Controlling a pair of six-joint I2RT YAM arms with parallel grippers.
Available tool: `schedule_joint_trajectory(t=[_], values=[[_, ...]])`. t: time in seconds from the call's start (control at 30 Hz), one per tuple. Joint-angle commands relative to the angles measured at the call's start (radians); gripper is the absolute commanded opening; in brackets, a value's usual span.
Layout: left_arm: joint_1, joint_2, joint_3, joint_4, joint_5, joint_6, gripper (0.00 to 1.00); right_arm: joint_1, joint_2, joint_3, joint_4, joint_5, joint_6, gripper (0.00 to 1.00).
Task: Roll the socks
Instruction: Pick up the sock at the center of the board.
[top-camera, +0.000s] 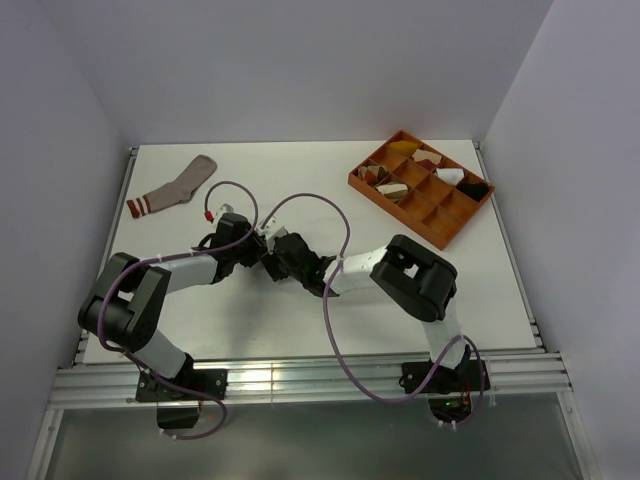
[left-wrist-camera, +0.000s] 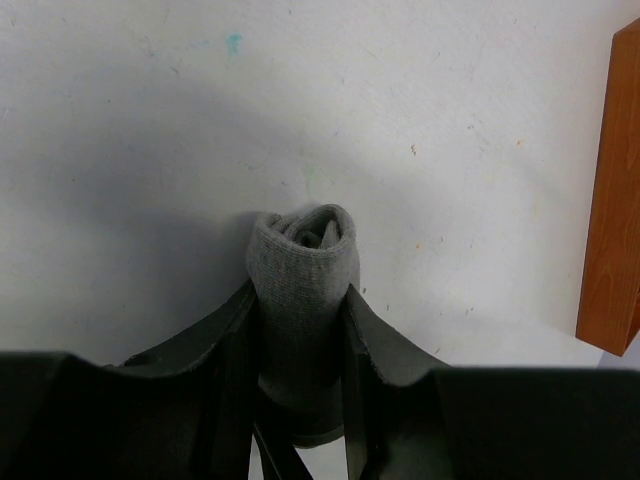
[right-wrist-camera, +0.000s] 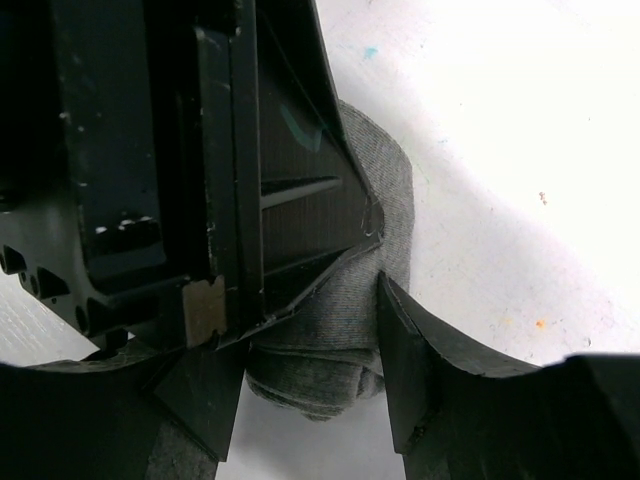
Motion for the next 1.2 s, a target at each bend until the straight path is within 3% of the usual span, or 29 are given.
schedule_joint_trajectory(t=[0.0,0.13,0.2,0.23,0.27,0.33,0.37,0.43,0.63,0.73,0.9,1.17], values=[[-0.014,-0.019,0.008,-0.040,0.099,-0.038,0.25,0.028,0.022,-0.027,-0.081,-0.021,0.035,0.59],[-0.014,-0.021,0.013,-0.052,0.107,-0.047,0.27,0.031,0.039,-0.017,-0.087,0.000,0.038,0.59],[-0.014,-0.022,0.013,-0.055,0.113,-0.051,0.27,0.031,0.061,-0.001,-0.117,0.013,0.039,0.54],[-0.014,-0.022,0.017,-0.057,0.119,-0.053,0.28,0.031,0.064,0.005,-0.120,0.019,0.038,0.49],[-0.014,-0.027,0.017,-0.058,0.119,-0.052,0.29,0.031,0.065,0.004,-0.122,0.025,0.038,0.33],[-0.014,-0.034,0.028,-0.078,0.111,-0.047,0.32,0.031,0.053,-0.010,-0.119,0.033,0.041,0.19],[-0.012,-0.047,0.032,-0.090,0.105,-0.044,0.35,0.030,0.041,-0.013,-0.120,0.045,0.038,0.08],[-0.004,-0.065,0.049,-0.125,0.090,-0.032,0.43,0.030,0.024,-0.029,-0.121,0.054,0.035,0.00],[0.096,-0.183,0.104,-0.242,0.093,0.002,0.75,0.022,-0.060,-0.085,-0.116,0.051,0.022,0.00],[0.184,-0.252,0.164,-0.294,0.097,0.043,0.82,0.015,-0.114,-0.118,-0.114,0.049,0.019,0.00],[0.333,-0.327,0.302,-0.439,0.102,0.148,0.86,-0.015,-0.246,-0.159,-0.148,0.054,0.019,0.00],[0.509,-0.458,0.382,-0.577,0.104,0.332,0.87,-0.143,-0.503,-0.162,-0.295,0.074,-0.005,0.00]])
